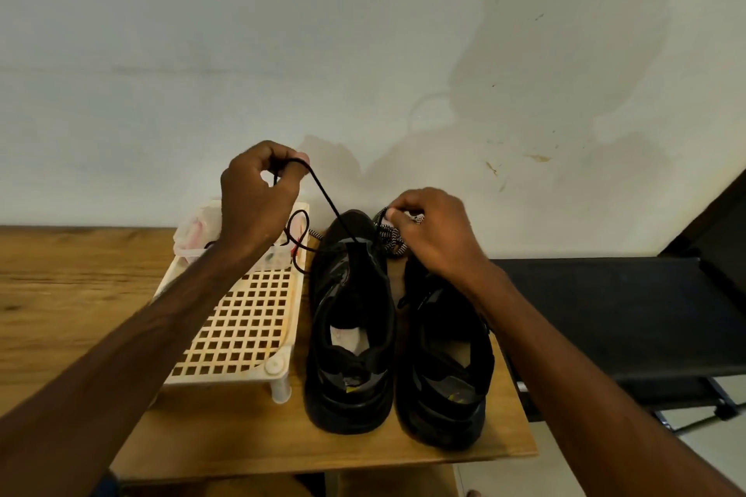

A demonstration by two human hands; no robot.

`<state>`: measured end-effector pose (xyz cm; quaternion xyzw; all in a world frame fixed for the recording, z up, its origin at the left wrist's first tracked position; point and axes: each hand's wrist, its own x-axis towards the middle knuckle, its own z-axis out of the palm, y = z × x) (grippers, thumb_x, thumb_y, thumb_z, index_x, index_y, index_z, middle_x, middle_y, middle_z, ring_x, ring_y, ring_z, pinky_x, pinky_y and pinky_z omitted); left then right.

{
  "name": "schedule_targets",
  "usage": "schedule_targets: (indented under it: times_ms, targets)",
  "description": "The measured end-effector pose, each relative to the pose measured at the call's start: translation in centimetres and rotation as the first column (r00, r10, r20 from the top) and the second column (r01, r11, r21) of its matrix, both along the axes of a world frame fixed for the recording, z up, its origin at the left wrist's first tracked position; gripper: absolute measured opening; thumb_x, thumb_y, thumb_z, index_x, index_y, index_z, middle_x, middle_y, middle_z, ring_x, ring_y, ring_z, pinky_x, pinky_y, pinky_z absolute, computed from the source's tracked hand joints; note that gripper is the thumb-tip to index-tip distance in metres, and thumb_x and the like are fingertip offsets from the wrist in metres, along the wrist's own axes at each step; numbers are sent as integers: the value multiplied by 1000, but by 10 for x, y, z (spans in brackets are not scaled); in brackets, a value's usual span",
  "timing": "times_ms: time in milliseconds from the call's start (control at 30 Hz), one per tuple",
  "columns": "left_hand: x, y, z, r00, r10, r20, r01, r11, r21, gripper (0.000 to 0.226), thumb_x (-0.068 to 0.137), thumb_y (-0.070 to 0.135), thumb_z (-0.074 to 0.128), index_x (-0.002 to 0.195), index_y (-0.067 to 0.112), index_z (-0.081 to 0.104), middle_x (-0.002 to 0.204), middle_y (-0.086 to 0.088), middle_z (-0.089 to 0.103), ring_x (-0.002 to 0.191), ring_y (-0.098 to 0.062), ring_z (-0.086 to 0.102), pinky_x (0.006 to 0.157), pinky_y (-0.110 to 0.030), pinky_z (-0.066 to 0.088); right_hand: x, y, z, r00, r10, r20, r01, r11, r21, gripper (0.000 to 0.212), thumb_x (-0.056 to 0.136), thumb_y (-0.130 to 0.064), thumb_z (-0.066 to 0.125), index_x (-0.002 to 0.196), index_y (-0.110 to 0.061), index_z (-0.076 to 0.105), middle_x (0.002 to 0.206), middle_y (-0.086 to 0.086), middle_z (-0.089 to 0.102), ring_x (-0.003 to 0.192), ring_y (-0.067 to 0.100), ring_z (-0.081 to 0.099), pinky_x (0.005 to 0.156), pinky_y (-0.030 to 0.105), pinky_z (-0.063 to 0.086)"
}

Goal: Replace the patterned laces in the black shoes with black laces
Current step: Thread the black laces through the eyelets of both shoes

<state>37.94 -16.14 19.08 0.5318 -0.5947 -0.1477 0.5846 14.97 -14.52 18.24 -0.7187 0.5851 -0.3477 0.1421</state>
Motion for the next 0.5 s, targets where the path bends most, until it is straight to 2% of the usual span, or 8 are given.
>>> schedule_targets:
  times_ms: [67,100,167,233,300,367,433,500]
  targets:
    - [4,-3,-6,987,-18,160,2,995,101,10,92,23,70,93,16,77,89,7,73,85,-7,65,81,-14,49,0,1,14,948,-36,317,46,999,-25,14,98,-19,64,94,-18,77,91,-8,77,87,6,69,82,21,51]
    - [7,-5,-10,964,-38,263,-9,985,175,8,91,23,72,89,18,77,87,8,73,82,-7,65,83,-20,52,-2,2,23,837,-32,546,46,999,-12,15,100,-15,60,94,-14,74,92,-2,78,90,13,73,85,27,56]
    - [13,-5,-14,902,-105,419,-50,938,343,8,87,26,76,80,23,74,86,7,73,79,-9,65,84,-33,55,-6,7,44,385,-11,923,-41,999,29,15,102,-9,52,95,-9,64,89,12,77,85,27,75,86,37,61]
    - [18,-3,-13,880,-150,450,-77,891,447,13,85,26,79,75,27,72,88,3,75,79,-11,66,82,-35,55,-15,11,55,46,-24,999,-107,994,29,13,103,-9,47,96,-9,58,70,8,66,61,23,66,68,37,62]
    - [21,0,-5,888,-132,440,-91,889,449,10,85,28,80,78,24,75,84,2,76,77,-12,68,75,-31,53,-24,9,53,149,-89,985,-93,990,103,15,102,-13,47,97,-8,60,59,-1,50,49,13,46,45,26,43]
    - [22,4,7,941,-151,303,-15,876,482,11,85,29,81,85,19,77,78,-1,76,70,-14,70,65,-27,50,-25,7,41,561,-142,816,-44,979,200,19,101,-20,54,98,-10,69,59,-7,51,48,8,41,41,19,29]
    - [17,10,17,961,-275,-10,232,791,566,14,87,22,78,95,10,77,83,-7,78,71,-19,74,62,-28,55,-20,7,25,931,-51,360,-21,981,194,17,96,-32,67,100,-19,77,70,-14,64,55,1,55,50,14,39]
    - [9,16,20,898,-389,-206,435,717,545,17,89,14,75,103,3,75,91,-12,79,85,-26,77,73,-29,63,-10,6,7,985,75,-155,-39,974,224,20,90,-37,73,105,-26,79,92,-12,73,81,5,67,71,24,53]
